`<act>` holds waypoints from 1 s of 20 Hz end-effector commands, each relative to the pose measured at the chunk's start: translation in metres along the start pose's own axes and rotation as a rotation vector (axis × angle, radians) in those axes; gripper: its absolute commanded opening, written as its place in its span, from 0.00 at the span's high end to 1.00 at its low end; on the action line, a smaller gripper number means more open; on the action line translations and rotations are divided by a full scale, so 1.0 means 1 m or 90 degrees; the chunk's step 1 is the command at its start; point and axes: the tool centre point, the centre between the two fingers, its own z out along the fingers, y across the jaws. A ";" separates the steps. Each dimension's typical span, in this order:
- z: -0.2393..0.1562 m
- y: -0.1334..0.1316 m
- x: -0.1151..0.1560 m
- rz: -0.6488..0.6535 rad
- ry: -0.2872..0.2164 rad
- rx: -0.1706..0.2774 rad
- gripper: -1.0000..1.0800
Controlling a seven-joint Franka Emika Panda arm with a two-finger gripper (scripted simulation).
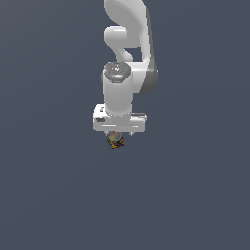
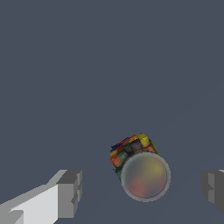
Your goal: Pick up the object and move it to a goal position.
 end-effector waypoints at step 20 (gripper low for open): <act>-0.002 0.011 -0.004 -0.041 0.004 -0.008 0.04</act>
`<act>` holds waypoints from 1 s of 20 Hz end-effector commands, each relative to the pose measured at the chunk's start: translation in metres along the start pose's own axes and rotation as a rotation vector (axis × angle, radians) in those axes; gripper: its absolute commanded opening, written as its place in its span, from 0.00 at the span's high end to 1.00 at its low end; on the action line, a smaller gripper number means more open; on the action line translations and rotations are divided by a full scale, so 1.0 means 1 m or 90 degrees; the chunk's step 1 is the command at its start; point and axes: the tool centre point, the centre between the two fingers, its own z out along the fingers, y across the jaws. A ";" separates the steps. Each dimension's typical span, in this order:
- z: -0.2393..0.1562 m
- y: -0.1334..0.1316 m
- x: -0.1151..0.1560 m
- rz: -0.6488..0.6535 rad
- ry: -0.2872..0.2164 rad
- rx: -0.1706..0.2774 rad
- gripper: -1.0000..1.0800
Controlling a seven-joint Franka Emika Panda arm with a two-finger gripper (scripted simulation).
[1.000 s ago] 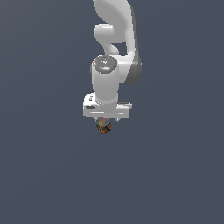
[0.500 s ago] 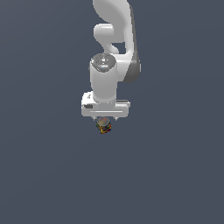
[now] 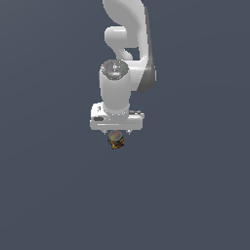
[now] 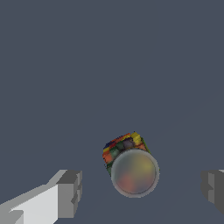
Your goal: Pick up the object and move it to a goal position.
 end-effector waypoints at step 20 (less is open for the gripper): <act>0.042 0.010 -0.026 -0.236 0.013 0.012 0.04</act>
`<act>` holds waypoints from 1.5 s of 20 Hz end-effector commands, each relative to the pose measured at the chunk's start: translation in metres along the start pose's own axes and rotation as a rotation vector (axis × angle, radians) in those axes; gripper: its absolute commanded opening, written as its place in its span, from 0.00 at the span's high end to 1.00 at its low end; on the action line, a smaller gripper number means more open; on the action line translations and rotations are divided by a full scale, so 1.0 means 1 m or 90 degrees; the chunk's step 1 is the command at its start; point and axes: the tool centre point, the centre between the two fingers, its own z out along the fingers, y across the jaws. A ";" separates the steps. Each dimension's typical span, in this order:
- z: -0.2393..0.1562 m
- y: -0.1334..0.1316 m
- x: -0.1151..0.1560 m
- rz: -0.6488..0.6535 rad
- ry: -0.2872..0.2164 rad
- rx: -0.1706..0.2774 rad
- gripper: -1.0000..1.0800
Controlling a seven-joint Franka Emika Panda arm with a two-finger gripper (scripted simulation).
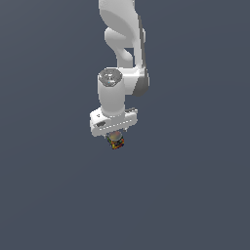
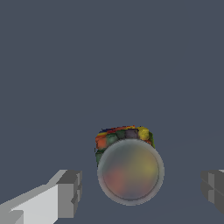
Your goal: Pick up the object and move it to a goal position.
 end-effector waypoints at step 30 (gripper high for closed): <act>0.063 -0.002 -0.012 -0.098 0.008 0.004 0.04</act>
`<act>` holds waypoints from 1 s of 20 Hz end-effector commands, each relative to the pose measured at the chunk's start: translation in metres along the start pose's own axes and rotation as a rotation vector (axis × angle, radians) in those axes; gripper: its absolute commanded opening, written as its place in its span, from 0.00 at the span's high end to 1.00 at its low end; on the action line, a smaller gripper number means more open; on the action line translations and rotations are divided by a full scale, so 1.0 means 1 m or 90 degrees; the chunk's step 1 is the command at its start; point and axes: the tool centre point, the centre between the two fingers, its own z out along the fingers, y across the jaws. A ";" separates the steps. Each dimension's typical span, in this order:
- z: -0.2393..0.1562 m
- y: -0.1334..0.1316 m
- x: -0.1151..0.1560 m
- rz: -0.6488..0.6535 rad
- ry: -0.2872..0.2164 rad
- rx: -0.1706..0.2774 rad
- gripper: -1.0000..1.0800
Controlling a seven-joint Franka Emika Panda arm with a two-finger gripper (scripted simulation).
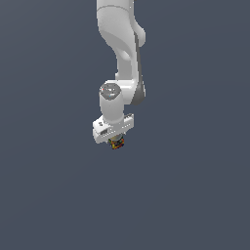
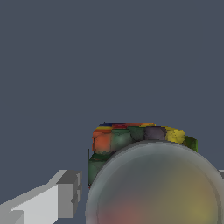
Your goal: Pick up the object and move it to a goal position.
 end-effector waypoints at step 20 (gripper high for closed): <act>-0.005 -0.002 0.002 0.000 0.001 -0.001 1.00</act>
